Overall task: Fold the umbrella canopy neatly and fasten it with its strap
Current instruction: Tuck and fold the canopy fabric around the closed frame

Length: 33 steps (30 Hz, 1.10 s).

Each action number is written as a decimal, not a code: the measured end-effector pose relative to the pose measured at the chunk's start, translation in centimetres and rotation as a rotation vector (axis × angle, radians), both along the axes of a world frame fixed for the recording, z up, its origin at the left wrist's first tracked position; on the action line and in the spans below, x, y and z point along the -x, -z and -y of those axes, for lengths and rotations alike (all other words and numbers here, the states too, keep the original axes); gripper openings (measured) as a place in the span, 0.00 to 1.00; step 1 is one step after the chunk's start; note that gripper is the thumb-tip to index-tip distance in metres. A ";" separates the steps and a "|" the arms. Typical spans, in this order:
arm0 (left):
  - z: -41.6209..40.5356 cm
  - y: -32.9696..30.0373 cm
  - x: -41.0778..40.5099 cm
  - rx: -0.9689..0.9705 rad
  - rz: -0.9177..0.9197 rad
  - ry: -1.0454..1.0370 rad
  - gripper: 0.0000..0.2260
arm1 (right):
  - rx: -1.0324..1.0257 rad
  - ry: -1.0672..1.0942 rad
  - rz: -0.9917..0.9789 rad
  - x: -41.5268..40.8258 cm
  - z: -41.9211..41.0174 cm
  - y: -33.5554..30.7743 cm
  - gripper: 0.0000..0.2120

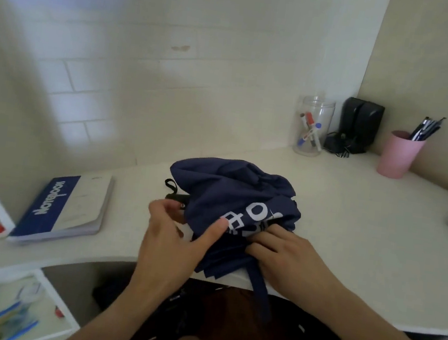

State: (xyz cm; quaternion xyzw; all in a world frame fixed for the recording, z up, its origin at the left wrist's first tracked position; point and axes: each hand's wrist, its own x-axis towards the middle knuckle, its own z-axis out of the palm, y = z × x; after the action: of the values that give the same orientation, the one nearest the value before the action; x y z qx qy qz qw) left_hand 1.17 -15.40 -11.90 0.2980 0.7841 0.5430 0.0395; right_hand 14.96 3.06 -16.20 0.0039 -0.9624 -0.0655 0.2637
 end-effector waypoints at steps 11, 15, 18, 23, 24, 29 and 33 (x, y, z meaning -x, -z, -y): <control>0.5 3.6 1.8 0.055 -0.106 0.229 0.13 | 0.207 0.006 0.038 -3.0 2.0 0.1 0.12; -0.7 2.5 1.0 -0.119 -0.110 0.063 0.33 | 0.280 -0.031 0.086 -3.8 2.3 -0.2 0.18; -1.7 2.6 1.1 -0.098 -0.214 0.104 0.23 | 0.364 -0.035 0.098 -4.0 2.1 -0.3 0.19; -1.4 2.7 1.0 -0.272 0.079 0.351 0.15 | 0.542 0.020 -0.131 -3.9 1.7 -1.2 0.12; -1.4 2.8 0.9 -0.277 0.122 0.380 0.16 | 0.530 0.089 -0.253 -3.7 1.4 -1.4 0.10; -1.5 2.6 0.9 -0.233 0.193 0.381 0.24 | 0.847 0.384 -0.390 -2.1 -0.3 -2.7 0.19; -1.6 2.6 1.0 -0.094 0.124 0.365 0.21 | 1.256 0.256 -0.325 -2.3 -1.1 -2.6 0.19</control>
State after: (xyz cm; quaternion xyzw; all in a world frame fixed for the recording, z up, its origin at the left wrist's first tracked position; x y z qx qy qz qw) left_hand 0.13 -13.82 -14.52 0.4027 0.6868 0.5802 0.1715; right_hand 17.26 4.20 -13.56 -0.2750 -0.7585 0.4775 0.3477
